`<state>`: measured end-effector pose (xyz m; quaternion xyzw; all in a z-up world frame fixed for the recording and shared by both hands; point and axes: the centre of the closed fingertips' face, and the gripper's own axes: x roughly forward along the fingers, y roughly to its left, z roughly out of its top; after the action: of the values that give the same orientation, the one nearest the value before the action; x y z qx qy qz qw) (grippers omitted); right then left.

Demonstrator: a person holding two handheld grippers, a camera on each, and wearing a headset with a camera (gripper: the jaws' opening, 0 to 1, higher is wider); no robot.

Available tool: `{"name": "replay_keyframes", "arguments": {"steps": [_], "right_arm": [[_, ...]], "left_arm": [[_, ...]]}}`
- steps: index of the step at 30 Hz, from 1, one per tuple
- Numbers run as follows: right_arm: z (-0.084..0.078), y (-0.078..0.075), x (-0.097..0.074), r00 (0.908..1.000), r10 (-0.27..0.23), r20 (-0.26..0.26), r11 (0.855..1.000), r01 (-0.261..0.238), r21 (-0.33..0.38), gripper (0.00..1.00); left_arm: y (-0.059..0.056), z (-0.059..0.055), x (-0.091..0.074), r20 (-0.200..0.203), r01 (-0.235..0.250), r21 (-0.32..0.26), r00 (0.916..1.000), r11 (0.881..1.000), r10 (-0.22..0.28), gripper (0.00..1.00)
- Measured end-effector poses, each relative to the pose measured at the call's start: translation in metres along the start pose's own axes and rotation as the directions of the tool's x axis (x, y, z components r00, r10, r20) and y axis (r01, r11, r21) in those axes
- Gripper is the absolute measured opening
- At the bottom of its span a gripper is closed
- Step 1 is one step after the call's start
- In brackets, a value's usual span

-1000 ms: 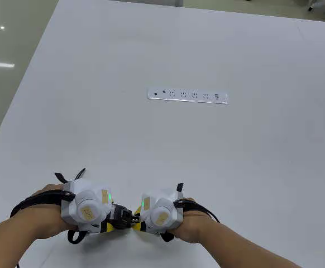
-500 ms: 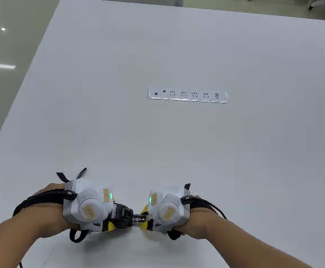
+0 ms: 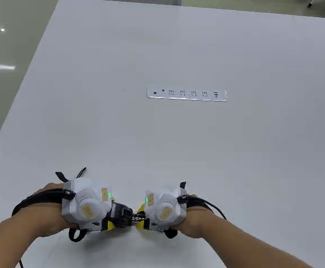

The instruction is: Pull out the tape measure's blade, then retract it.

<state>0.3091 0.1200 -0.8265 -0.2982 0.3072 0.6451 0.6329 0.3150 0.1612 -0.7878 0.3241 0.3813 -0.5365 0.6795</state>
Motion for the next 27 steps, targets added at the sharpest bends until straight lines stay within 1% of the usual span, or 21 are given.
{"name": "replay_keyframes", "arguments": {"steps": [4,10,18,24,27], "right_arm": [[0.000,0.000,-0.001,1.0000,-0.006,-0.001,1.000,0.006,-0.006,0.13],[-0.011,0.000,-0.009,1.0000,-0.005,-0.006,1.000,0.005,0.002,0.13],[-0.017,0.000,-0.014,0.9998,-0.014,-0.017,1.000,0.014,0.002,0.14],[-0.021,-0.001,-0.017,0.9996,-0.019,-0.022,1.000,0.019,-0.006,0.14],[-0.022,0.000,-0.019,0.9995,-0.018,-0.025,1.000,0.017,-0.006,0.14]], "left_arm": [[0.000,0.000,0.000,-0.011,0.000,0.012,0.9999,1.000,0.000,0.32],[0.000,0.000,0.000,-0.007,-0.009,0.011,0.9999,1.000,0.009,0.32],[0.000,-0.001,0.000,-0.017,-0.016,0.009,0.9997,1.000,0.016,0.32],[-0.001,-0.001,-0.001,-0.015,-0.025,0.007,0.9996,1.000,0.025,0.32],[-0.001,-0.001,-0.001,-0.019,-0.028,0.015,0.9994,1.000,0.028,0.32]]}}
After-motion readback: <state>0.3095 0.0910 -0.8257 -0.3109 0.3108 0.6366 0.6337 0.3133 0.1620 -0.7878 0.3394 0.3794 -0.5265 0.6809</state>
